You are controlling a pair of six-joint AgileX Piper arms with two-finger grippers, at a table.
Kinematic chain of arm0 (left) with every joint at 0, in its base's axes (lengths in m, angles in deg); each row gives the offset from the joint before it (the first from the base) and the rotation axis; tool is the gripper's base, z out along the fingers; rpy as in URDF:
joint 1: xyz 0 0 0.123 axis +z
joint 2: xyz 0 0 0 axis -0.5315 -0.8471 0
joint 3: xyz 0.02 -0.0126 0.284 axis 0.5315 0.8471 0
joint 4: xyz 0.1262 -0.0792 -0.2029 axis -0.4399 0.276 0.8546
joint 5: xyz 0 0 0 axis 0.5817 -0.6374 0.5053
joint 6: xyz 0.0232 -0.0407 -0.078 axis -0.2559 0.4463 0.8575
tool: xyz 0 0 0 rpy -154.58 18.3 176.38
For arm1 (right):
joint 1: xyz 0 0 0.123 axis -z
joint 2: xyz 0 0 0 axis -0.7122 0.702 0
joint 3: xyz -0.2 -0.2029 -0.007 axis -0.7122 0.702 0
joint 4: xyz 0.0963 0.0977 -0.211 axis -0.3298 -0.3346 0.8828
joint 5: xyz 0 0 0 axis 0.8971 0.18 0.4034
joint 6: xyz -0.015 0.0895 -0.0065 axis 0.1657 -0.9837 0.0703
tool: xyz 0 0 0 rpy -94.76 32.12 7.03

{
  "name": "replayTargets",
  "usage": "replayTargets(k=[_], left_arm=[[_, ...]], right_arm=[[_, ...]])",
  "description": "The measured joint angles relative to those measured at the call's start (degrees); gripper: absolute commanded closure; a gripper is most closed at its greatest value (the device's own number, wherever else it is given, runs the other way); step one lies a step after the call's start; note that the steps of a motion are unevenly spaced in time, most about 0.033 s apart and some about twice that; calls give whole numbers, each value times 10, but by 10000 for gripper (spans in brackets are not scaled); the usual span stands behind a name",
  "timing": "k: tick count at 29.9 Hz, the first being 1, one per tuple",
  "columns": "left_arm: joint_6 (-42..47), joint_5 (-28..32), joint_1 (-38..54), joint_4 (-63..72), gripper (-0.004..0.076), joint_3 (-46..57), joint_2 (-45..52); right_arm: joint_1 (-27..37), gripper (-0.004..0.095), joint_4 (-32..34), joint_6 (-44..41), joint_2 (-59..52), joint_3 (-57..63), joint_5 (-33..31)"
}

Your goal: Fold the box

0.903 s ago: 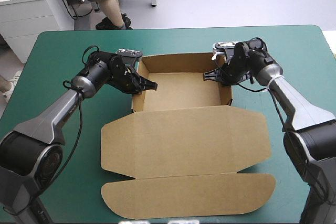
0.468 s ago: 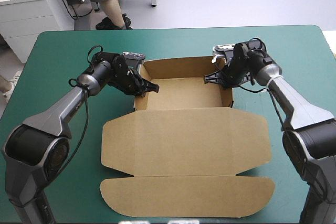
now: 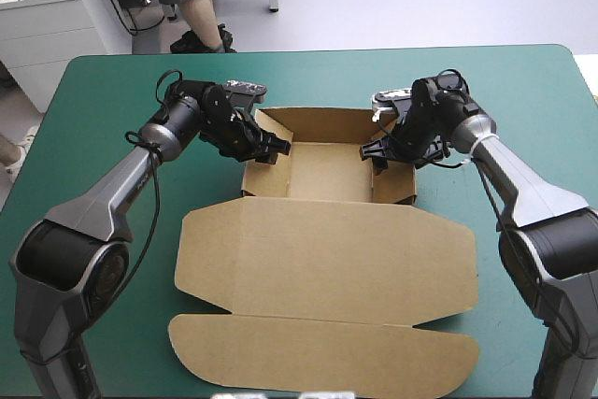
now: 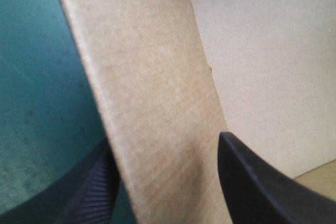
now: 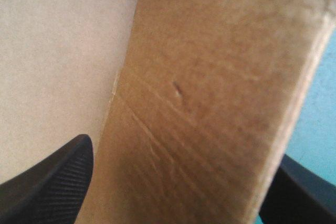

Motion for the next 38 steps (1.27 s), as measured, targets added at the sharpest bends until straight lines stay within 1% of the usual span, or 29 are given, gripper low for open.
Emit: replayTargets(k=[3, 9, 11, 13, 16, 18, 20, 25, 30, 35, 38], left_arm=[[-1, -32, 0, -20, 318, -27, 1], [-2, -74, 0, -45, 327, -62, 23], [-2, -91, 0, -47, 358, -77, 34], [-2, -107, 0, -49, 420, -88, 46], [-3, -120, 0, -54, 553, -97, 73], [-10, -123, 0, -60, 661, -98, 97], [-18, -124, 0, -71, 732, -98, 119], [-45, -124, 0, -96, 732, -98, 177], [-66, -124, 0, -98, 732, -74, 225], [-77, -124, 0, -110, 732, 14, 269], [-77, -124, 0, -117, 732, 90, 296]], right_arm=[[0, 135, 0, 1, -1, 0, 1], [0, 135, 0, 11, -34, -9, 2], [0, 135, 0, 14, -52, -16, 0], [0, 135, 1, 20, -71, -24, 0], [0, 135, 1, 20, -104, -36, -2], [0, 135, 4, 24, -126, -42, -4], [0, 135, 8, 26, -145, -45, -6], [0, 135, 25, 26, -179, -49, -22], [0, 135, 27, 20, -182, -49, -39], [0, 135, 28, 4, -179, -48, -43], [0, 135, 28, -4, -166, -41, -43]])
